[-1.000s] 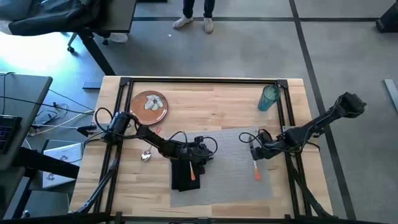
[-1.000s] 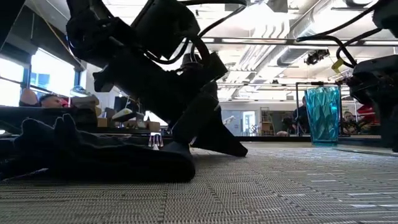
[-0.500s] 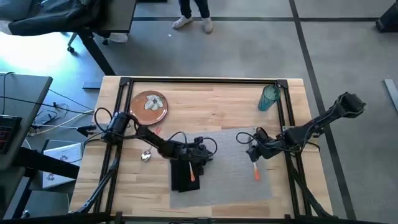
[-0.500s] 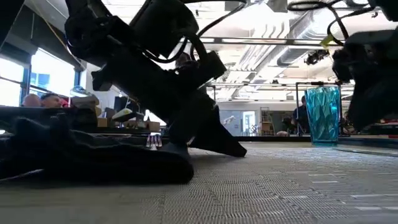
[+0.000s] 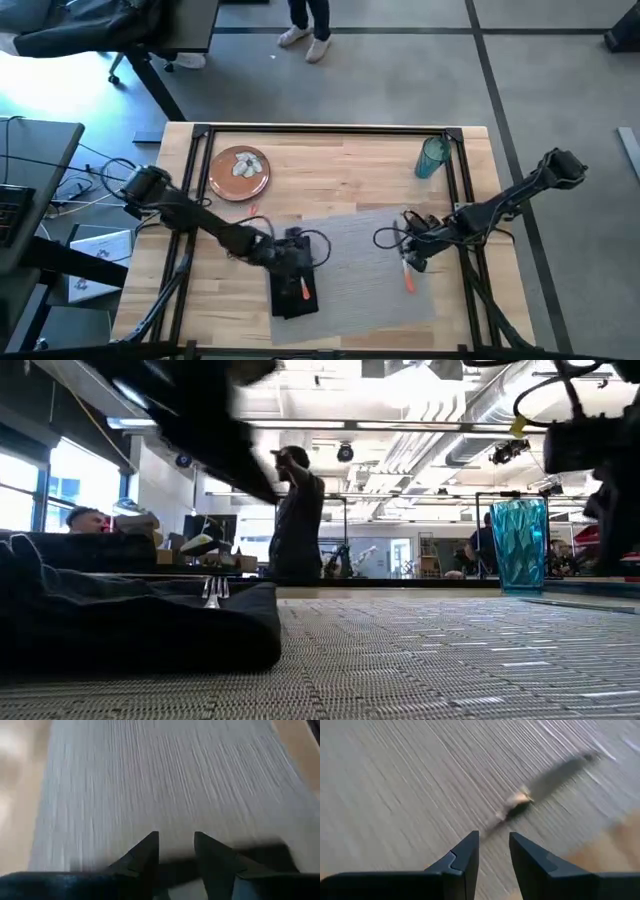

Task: Set table place
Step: Adjust the gray placemat

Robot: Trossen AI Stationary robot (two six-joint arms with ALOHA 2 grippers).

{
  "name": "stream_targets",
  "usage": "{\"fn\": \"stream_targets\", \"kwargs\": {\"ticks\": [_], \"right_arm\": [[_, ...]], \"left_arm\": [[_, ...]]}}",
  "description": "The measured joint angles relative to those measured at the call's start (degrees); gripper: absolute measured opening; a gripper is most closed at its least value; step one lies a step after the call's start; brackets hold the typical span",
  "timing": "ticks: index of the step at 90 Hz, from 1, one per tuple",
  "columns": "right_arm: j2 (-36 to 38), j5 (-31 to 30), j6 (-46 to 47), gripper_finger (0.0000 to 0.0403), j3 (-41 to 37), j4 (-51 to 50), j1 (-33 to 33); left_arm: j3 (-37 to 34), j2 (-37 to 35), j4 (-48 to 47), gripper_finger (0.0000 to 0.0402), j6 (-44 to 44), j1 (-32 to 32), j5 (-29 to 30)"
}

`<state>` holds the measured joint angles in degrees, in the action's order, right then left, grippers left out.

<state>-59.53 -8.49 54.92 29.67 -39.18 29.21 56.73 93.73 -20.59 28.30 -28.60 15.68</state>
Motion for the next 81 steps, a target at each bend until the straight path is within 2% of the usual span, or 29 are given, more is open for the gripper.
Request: {"fn": "stream_targets", "kwargs": {"ticks": [12,20,33,49,81], "right_arm": [[0.0,2.6,0.4,0.0094,0.3,-2.5,2.9],[-0.2,2.8,2.5,0.0094,-0.6,-2.5,5.3],[-0.2,0.3,5.1,0.0094,-2.0,-1.1,8.7],[-0.5,-0.5,6.8,0.0094,-4.8,3.7,10.8],[-8.5,-0.6,5.5,0.0094,-5.0,6.5,11.5]], "left_arm": [[-0.1,-1.9,-14.0,0.011,14.6,-6.5,-4.2],[-0.7,-1.4,-17.2,0.011,20.5,-10.7,-4.9],[-3.7,-0.5,-10.8,0.011,23.1,-13.8,-2.0],[-8.5,0.7,-1.8,0.011,23.6,-14.2,3.0],[-14.8,1.4,3.6,0.011,24.1,-13.7,6.1]]}}
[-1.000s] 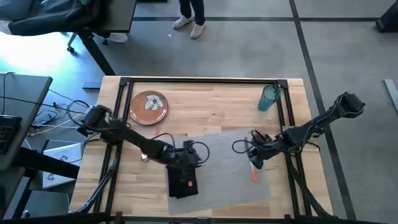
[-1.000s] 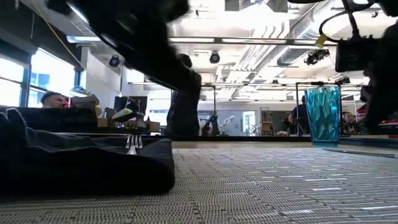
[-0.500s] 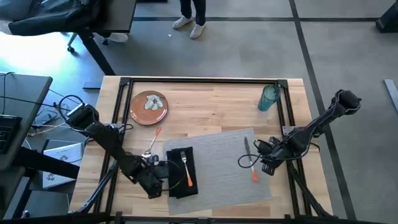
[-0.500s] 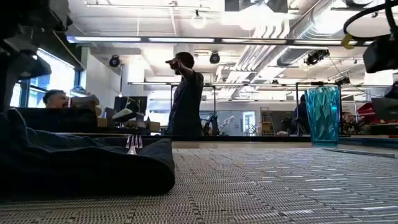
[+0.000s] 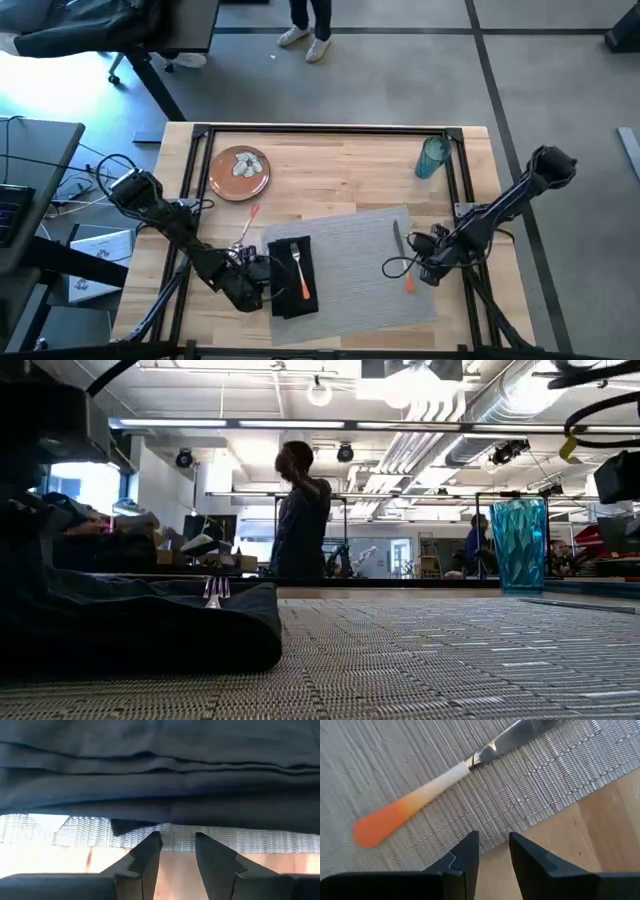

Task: Set table place
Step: Adjust the gray placemat

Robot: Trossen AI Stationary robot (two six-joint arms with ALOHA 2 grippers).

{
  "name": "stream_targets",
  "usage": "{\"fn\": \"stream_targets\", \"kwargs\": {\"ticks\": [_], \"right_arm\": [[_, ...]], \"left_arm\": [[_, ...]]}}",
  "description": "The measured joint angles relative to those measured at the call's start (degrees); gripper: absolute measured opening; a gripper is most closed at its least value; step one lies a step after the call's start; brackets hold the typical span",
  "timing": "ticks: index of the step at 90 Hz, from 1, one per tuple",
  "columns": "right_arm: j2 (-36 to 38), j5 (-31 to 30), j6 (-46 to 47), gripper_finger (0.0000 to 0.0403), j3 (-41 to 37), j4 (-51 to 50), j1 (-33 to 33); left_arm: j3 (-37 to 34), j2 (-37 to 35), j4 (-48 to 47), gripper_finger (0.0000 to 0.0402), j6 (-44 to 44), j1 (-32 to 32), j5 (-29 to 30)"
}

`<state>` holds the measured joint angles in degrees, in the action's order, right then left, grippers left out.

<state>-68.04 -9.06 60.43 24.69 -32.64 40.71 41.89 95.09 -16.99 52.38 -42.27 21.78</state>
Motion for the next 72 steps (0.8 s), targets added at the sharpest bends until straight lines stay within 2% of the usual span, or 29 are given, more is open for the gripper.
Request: {"fn": "stream_targets", "kwargs": {"ticks": [27,51,72], "right_arm": [[-4.3,0.2,4.9,0.0094,2.9,-1.6,0.0],[-4.5,2.8,12.8,0.0094,4.0,-1.2,-0.1],[-4.5,4.2,14.1,0.0094,4.0,0.2,0.0]], "left_arm": [[-0.8,0.0,-4.2,0.011,3.1,0.2,0.7],[-0.8,-0.6,-6.2,0.011,3.3,0.3,-0.6],[-1.0,-2.1,-11.7,0.011,6.2,0.1,-0.7]]}}
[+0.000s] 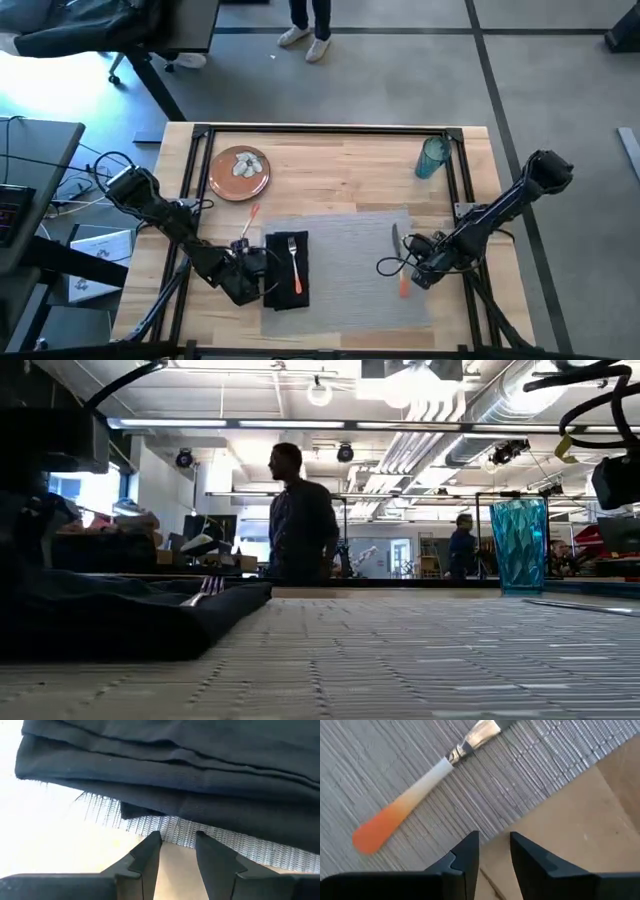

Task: Set table place
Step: Adjust the gray placemat, then put the orange spoon on the gray placemat

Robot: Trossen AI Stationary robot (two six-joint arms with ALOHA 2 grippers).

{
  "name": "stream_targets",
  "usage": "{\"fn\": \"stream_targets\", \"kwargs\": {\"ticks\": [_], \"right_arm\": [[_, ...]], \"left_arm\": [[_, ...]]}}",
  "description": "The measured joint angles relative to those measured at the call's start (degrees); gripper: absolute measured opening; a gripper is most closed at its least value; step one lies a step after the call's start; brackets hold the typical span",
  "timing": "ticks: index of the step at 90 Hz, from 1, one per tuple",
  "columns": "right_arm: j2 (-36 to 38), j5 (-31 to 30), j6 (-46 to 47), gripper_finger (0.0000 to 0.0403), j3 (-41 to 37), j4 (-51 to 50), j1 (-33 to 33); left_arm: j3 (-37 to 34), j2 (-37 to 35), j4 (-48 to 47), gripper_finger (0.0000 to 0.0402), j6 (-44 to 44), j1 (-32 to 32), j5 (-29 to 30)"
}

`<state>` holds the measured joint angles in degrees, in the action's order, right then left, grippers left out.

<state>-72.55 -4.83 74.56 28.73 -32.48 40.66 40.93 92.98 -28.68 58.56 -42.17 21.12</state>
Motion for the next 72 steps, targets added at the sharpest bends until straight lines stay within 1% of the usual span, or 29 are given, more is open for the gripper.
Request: {"fn": "stream_targets", "kwargs": {"ticks": [15,22,31,38,46,50,56,63,67,72], "right_arm": [[0.1,0.9,-1.0,0.0094,0.0,0.2,0.0],[0.7,2.0,-1.3,0.0094,0.0,0.2,0.0],[2.3,1.7,-1.7,0.0094,0.0,-0.7,-0.2],[3.5,0.6,-2.8,0.0094,0.0,-1.6,-0.5],[4.0,-0.9,-3.3,0.0094,0.0,-2.3,-0.9],[4.2,-1.6,-4.1,0.0094,0.0,-2.5,-1.2],[4.2,-2.8,-5.1,0.0094,0.0,-2.6,-1.7],[4.2,-5.4,-5.6,0.0094,0.0,-2.5,-2.2],[4.2,-6.7,-6.0,0.0094,0.0,-2.5,-2.5],[4.2,-8.0,-6.7,0.0094,0.0,-2.5,-3.0]], "left_arm": [[0.5,-2.3,-0.9,0.011,-0.3,-0.5,-0.3],[1.5,-4.1,-3.9,0.011,-1.1,-0.6,-1.5],[4.6,-7.2,-8.2,0.011,0.4,-0.6,-1.7],[6.5,-9.4,-13.2,0.011,2.2,-0.6,-1.3],[8.1,-12.4,-16.4,0.011,4.3,-0.2,0.4],[8.4,-13.7,-18.4,0.011,6.6,0.4,1.5],[8.3,-15.0,-23.7,0.011,12.6,2.0,3.1],[8.2,-15.5,-30.0,0.011,20.0,5.0,3.1],[7.6,-15.5,-31.7,0.011,22.6,7.1,2.0],[5.9,-15.5,-32.1,0.011,22.9,10.1,-1.6]]}}
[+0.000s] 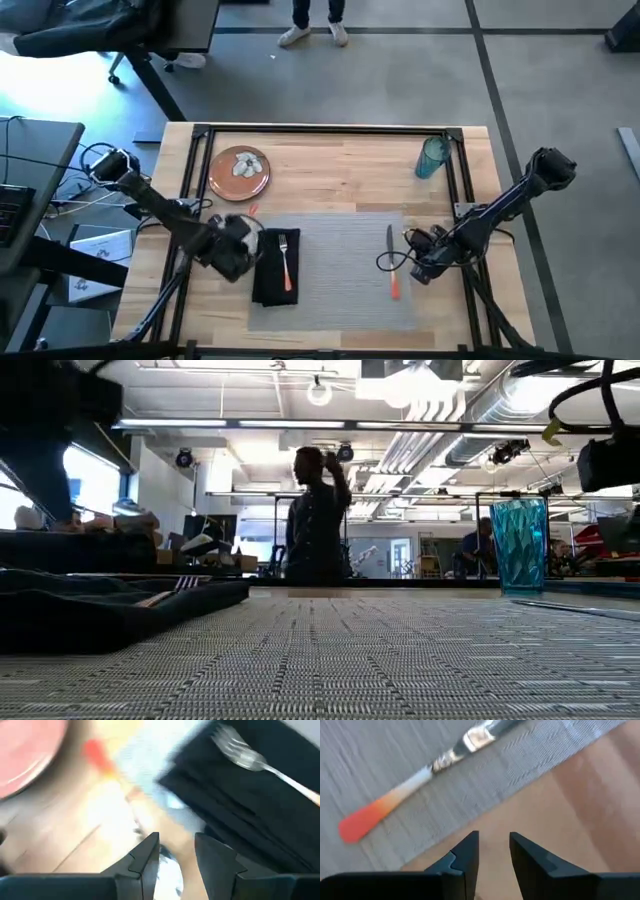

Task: Set table place
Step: Put the orange spoon on the gray placemat

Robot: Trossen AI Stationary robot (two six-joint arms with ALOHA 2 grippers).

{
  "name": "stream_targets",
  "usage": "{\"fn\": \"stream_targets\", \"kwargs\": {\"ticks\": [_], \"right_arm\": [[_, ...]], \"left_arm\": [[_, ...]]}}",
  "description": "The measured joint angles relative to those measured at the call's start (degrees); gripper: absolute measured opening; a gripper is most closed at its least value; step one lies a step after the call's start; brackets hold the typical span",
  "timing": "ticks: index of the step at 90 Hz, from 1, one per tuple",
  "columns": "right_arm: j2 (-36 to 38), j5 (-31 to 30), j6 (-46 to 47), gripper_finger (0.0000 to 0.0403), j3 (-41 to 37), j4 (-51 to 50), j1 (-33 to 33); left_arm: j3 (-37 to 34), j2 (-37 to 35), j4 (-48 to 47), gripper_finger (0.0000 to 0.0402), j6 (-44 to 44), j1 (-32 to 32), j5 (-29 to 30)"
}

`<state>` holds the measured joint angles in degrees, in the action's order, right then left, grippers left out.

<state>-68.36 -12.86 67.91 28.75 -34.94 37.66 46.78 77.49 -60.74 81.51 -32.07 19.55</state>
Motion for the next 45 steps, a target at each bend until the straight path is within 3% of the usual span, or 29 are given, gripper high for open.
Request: {"fn": "stream_targets", "kwargs": {"ticks": [15,28,45], "right_arm": [[0.0,-2.6,-1.9,0.0094,0.0,0.8,-0.5],[0.0,-3.3,-2.4,0.0094,0.0,1.3,-0.4],[0.0,-3.5,-3.5,0.0094,0.0,1.2,-0.4]], "left_arm": [[-7.8,0.0,7.6,0.011,-4.9,7.9,-7.3],[-11.7,-0.6,14.7,0.011,-8.3,12.1,-8.2],[-11.9,-1.4,15.7,0.011,-9.8,13.8,-8.7]]}}
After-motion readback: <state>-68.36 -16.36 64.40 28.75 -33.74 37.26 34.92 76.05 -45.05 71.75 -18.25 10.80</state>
